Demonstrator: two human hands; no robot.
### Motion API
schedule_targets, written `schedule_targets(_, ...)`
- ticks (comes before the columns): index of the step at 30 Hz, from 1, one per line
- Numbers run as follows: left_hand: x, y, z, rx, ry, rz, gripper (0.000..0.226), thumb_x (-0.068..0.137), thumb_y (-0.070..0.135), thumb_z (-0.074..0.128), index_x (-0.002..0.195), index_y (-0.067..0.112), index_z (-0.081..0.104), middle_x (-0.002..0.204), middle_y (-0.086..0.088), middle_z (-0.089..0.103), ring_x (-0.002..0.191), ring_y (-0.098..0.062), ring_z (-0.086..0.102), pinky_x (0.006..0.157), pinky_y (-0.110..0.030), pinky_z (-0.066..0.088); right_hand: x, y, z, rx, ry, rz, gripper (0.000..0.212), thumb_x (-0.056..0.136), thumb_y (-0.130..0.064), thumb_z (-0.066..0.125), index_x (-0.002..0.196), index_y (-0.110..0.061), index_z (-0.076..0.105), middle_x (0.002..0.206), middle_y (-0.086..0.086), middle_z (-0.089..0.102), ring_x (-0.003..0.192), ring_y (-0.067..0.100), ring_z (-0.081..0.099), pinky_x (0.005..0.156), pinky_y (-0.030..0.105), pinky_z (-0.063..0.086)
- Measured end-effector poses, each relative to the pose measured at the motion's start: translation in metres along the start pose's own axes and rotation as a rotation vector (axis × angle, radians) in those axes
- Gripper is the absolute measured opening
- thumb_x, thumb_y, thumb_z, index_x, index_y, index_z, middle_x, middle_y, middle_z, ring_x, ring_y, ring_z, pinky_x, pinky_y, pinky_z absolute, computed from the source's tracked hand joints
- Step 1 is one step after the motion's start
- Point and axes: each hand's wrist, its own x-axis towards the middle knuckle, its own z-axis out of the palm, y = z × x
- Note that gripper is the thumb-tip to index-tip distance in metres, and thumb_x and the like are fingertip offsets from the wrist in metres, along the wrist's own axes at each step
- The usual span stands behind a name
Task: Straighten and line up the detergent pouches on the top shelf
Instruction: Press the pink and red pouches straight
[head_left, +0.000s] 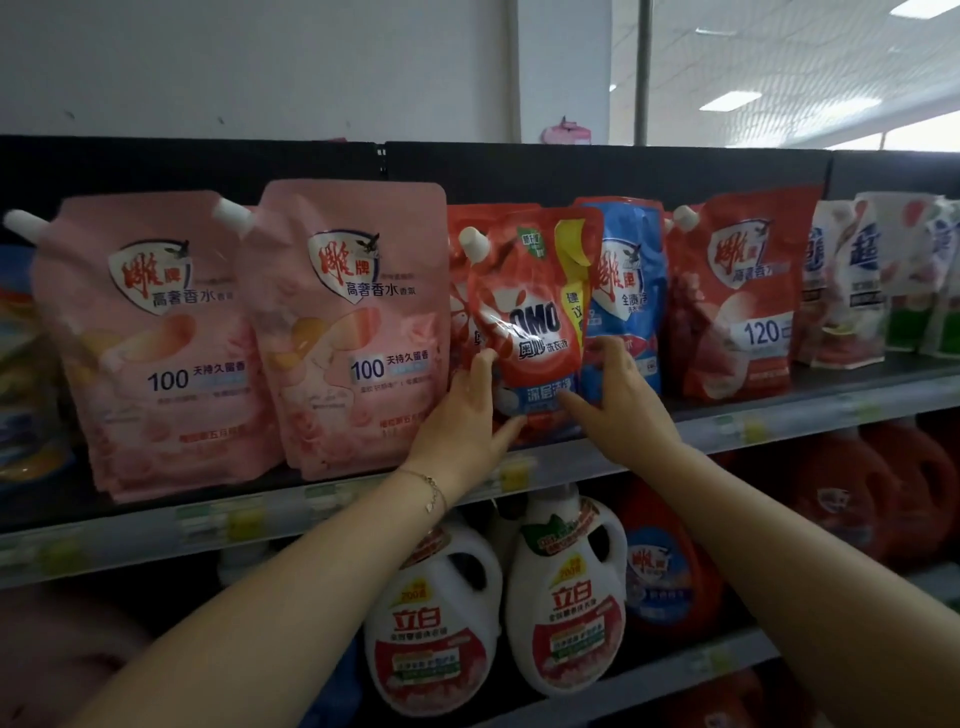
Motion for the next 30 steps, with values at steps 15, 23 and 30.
schedule_targets(15,0.023,0.001,0.024,0.467,0.239,0.137,0.096,0.078,0.068,0.047,0.149,0.014,0.014,0.159,-0.006,-0.002,0.147,-0.02,-0.01,0.117,-0.038,-0.004,0.051,0.036,0.002,0.484,-0.389,-0.005,0.12,0.078,-0.032,0.077,0.14,-0.054,-0.024,0.143,-0.02,0.023,0.129,0.01,0.041,0.102,0.034,0.044)
schedule_targets(23,0.03,0.001,-0.009,0.704,0.042,-0.027,0.115,0.076,0.077,0.042,0.142,0.017,-0.03,0.15,0.001,-0.035,0.139,-0.015,-0.03,0.11,-0.037,-0.02,0.037,0.005,0.018,0.322,-0.221,0.063,0.119,0.079,-0.045,0.073,0.138,-0.05,-0.029,0.137,0.01,0.051,0.109,0.031,0.059,0.09,0.042,0.05)
schedule_targets(30,0.029,0.001,-0.007,0.682,-0.048,0.005,0.137,0.054,0.091,0.035,0.139,0.012,-0.038,0.145,-0.009,-0.046,0.135,-0.025,-0.04,0.111,-0.049,-0.019,0.029,0.006,0.024,0.331,-0.234,0.025,0.112,0.08,-0.052,0.067,0.132,-0.057,-0.033,0.145,0.013,0.037,0.121,0.03,0.052,0.097,0.05,0.047)
